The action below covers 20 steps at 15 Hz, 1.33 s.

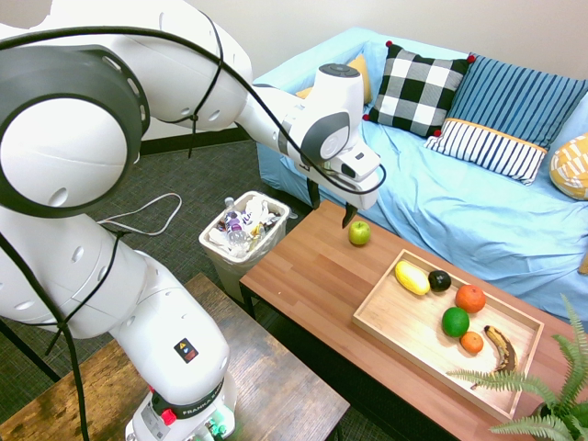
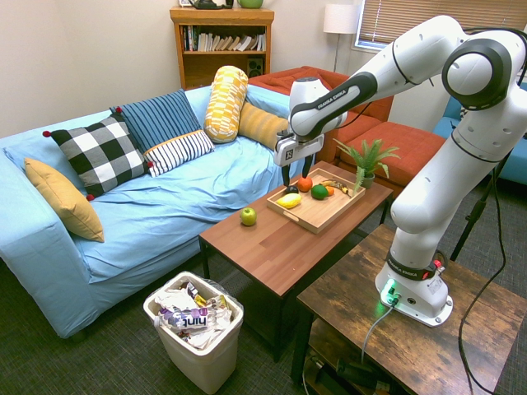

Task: Put the apple in the tray

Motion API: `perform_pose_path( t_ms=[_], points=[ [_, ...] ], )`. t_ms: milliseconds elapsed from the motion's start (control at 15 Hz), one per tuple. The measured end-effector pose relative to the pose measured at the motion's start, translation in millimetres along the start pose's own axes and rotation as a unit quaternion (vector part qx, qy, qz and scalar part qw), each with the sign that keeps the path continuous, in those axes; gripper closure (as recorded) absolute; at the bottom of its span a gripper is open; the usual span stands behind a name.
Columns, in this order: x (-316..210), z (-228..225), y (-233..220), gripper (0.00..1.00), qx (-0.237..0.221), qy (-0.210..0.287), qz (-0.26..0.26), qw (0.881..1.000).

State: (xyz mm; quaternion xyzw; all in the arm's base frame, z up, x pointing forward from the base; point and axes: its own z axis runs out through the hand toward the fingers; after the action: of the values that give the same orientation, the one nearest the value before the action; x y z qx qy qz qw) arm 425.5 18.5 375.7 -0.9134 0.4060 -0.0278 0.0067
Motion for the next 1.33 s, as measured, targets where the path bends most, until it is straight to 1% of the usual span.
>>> perform_pose_path(
  t_ms=[200,467,667,867,1067,1333],
  points=[
    [0.9,3.9,-7.8,0.0,0.003,0.002,0.001,1.0],
    [11.4,29.1,-54.1,0.0,0.007,0.009,0.026,1.0],
    [36.7,58.3,-95.2,0.0,-0.007,0.012,0.048,0.999],
    [67.6,94.7,-137.6,0.0,-0.016,0.003,0.061,0.998],
    [100.3,129.1,-169.4,0.0,-0.033,-0.006,0.075,0.997],
    [118.0,160.3,-202.1,0.0,-0.049,-0.02,0.084,0.995]
  ],
)
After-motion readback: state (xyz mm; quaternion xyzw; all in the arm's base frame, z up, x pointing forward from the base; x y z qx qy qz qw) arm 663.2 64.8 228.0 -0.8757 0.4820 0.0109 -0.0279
